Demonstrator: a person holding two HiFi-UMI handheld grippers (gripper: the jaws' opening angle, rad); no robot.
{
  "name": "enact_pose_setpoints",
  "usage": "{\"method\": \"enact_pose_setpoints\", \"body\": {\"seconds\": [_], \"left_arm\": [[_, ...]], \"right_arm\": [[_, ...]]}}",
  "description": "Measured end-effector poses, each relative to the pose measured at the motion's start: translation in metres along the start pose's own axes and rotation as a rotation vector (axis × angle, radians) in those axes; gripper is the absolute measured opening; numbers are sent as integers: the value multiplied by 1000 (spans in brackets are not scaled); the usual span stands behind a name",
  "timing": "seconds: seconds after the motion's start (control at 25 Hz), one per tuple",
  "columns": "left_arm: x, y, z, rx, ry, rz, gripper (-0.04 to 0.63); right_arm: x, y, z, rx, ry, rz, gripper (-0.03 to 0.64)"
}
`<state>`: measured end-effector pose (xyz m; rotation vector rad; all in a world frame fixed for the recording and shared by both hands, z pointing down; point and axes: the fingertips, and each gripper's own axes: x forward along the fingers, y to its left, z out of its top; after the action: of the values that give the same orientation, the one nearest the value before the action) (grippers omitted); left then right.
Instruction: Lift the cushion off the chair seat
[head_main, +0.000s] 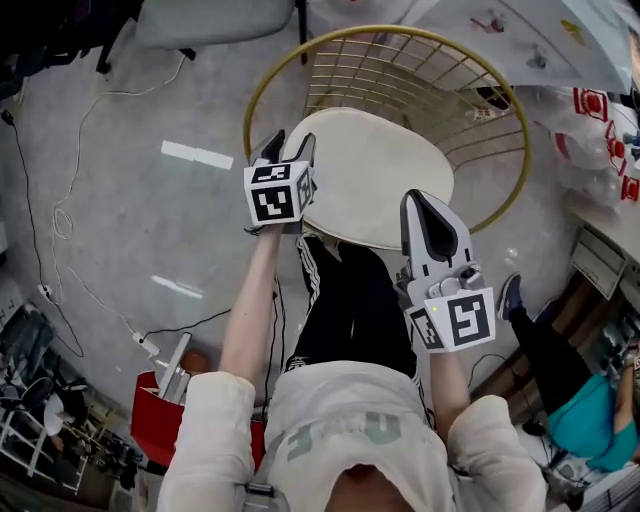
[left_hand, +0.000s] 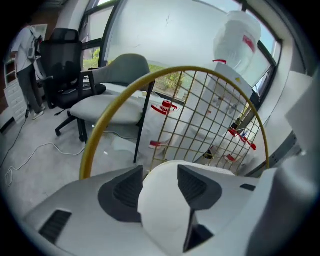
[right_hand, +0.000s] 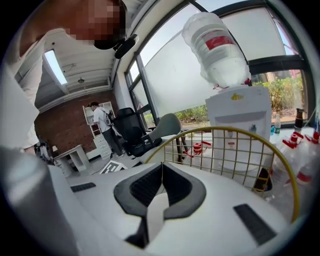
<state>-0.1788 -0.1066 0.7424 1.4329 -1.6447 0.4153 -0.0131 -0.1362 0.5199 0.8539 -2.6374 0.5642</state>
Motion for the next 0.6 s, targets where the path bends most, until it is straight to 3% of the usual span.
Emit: {"method": "enact_pose_setpoints", "body": {"seconds": [0.24,0.6], "left_arm": [[42,12,-24,-27,68,-11,226],[69,27,-42,-63,135,-6,238]], "right_arm": [[31,1,-38,64,25,52,18],[49,-2,-57,72,68,114,18]]}}
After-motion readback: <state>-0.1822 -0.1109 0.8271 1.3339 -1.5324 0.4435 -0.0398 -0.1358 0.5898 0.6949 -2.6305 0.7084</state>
